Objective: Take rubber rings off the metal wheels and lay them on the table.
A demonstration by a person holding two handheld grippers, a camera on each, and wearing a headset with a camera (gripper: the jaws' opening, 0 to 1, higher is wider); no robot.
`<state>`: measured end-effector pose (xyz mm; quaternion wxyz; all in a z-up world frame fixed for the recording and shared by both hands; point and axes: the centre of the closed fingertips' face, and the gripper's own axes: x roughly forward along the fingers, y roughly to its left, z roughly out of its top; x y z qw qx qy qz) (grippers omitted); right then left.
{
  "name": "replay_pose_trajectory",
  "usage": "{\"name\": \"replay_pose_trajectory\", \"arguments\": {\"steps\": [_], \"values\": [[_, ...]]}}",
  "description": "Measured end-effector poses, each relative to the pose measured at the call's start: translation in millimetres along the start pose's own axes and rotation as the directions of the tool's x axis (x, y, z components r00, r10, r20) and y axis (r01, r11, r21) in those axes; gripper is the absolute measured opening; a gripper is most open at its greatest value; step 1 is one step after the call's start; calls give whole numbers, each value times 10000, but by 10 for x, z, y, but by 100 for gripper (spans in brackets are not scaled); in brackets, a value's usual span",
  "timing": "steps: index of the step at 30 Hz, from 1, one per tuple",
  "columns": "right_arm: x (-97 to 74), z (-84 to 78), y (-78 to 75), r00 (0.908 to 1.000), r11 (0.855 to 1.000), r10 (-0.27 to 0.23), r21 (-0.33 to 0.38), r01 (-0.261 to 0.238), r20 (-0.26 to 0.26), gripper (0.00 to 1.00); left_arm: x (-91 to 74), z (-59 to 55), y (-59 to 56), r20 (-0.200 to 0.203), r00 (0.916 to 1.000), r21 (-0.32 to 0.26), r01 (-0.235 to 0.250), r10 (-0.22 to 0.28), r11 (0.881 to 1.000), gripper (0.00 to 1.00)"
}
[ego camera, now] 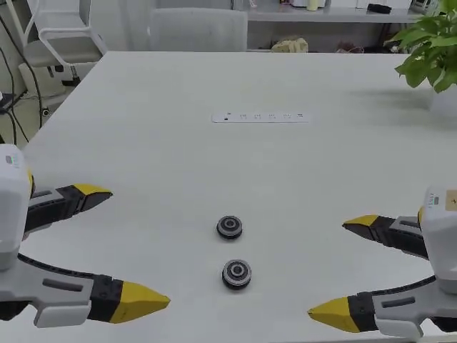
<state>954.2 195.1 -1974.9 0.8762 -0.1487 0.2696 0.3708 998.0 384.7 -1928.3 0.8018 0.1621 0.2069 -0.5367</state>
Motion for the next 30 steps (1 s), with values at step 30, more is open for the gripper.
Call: {"name": "replay_pose_trajectory", "arguments": {"steps": [30], "values": [[121, 187, -321, 9996, 9975, -92, -696, 111, 268, 77, 135, 37, 189, -114, 9999, 210, 29, -26, 9998, 98]]}}
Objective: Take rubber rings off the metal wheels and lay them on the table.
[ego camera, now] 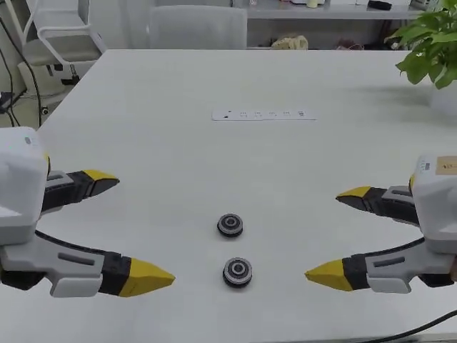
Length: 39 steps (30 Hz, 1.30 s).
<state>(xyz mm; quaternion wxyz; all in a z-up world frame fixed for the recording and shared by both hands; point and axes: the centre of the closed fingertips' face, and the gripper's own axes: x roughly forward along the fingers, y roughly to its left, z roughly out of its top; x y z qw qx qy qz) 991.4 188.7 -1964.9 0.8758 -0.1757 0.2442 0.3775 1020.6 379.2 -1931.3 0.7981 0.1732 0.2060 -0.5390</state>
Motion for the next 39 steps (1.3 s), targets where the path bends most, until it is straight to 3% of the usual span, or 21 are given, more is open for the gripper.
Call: {"name": "replay_pose_trajectory", "arguments": {"steps": [9, 16, 29, 39], "values": [[61, 81, -105, 9999, 9999, 95, -143, -93, 142, 77, 68, -5, 106, -87, 10000, 39, 48, -48, 10000, 96], [130, 88, -109, 9996, 9985, 295, -466, -295, 11, 77, 139, 26, 119, -21, 9998, 8, 208, -208, 9998, 95], [333, 132, -45, 9926, 9932, 1145, -268, -1134, 409, 74, 327, -19, 130, -159, 9981, 105, 590, -589, 9982, 91], [523, 32, 16, 9879, 9860, 1551, -611, -1550, -30, 71, 492, -80, 98, -423, 9946, 425, 970, -952, 9944, 87]]}}
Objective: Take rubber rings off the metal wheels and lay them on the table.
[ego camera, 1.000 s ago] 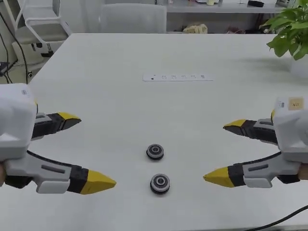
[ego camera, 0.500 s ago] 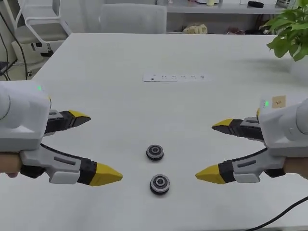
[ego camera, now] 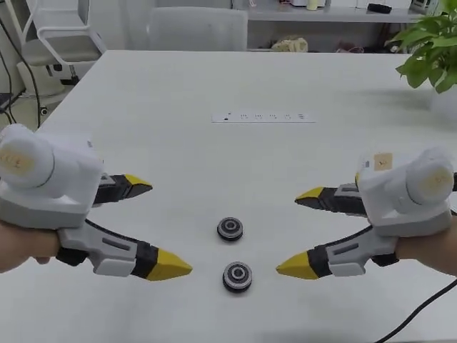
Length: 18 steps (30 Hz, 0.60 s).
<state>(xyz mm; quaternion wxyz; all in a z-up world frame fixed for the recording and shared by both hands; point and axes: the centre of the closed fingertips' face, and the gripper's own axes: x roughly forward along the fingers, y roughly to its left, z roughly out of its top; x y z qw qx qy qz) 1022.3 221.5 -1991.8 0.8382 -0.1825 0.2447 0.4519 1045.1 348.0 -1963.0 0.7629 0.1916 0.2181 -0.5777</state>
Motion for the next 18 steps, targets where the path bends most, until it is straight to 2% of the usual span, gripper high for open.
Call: {"name": "replay_pose_trajectory", "arguments": {"steps": [13, 18], "values": [[211, -113, 75, 9978, 9981, 605, 117, -602, -255, 65, 222, 17, -65, 61, 9985, 222, 537, -538, 9983, 79], [274, -135, 82, 9968, 9969, 763, 204, -758, -248, 61, 300, 24, -74, 264, 9968, -195, 764, -759, 9969, 75]]}}
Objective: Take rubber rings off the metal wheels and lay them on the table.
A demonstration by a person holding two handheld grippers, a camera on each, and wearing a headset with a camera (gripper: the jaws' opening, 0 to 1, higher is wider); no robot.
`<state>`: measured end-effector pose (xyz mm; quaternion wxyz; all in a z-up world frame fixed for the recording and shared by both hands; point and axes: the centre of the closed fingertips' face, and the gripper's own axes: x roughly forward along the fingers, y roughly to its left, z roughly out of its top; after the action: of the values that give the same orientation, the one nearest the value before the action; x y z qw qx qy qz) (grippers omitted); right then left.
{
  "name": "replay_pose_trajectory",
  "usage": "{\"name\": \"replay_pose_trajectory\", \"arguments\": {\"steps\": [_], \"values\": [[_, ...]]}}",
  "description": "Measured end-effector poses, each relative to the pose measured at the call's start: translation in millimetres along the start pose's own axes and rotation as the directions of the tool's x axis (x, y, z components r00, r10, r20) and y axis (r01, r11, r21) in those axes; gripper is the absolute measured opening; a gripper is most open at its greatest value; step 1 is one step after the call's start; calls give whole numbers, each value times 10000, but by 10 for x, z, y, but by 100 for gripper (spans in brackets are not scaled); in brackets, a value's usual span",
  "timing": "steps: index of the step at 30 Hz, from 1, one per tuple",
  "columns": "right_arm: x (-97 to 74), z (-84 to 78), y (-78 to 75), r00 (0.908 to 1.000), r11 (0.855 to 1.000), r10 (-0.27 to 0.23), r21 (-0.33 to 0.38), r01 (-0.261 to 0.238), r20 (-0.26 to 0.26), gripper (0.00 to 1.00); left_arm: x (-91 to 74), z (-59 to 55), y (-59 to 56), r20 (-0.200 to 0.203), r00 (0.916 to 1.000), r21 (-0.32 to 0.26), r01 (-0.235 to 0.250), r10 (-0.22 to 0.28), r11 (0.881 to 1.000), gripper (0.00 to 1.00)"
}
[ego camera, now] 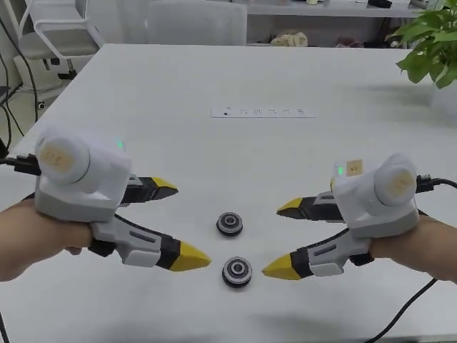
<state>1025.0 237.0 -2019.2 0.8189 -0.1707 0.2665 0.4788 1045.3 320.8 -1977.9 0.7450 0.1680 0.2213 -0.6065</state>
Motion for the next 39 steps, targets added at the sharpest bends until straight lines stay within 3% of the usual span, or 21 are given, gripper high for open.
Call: {"name": "replay_pose_trajectory", "arguments": {"steps": [7, 15, 21, 33, 39], "values": [[85, -15, 16, 9996, 9996, 273, -31, -273, -37, 57, 93, -16, -41, 149, 9994, -223, 312, -309, 9993, 71], [149, -70, 41, 9985, 9985, 532, 110, -531, -128, 52, 212, -92, -91, 13, 9983, -407, 587, -587, 9974, 66], [221, -132, 102, 9961, 9966, 818, 24, -818, -321, 48, 321, -166, -178, -320, 9954, -212, 902, -908, 9957, 61], [278, -169, 161, 9939, 9944, 1053, 4, -1053, -329, 44, 481, -229, -318, -461, 9866, 171, 1575, -1566, 9874, 47], [288, -213, 176, 9928, 9937, 1123, 72, -1121, -423, 43, 555, -261, -336, -607, 9839, 261, 1700, -1681, 9851, 39]]}}
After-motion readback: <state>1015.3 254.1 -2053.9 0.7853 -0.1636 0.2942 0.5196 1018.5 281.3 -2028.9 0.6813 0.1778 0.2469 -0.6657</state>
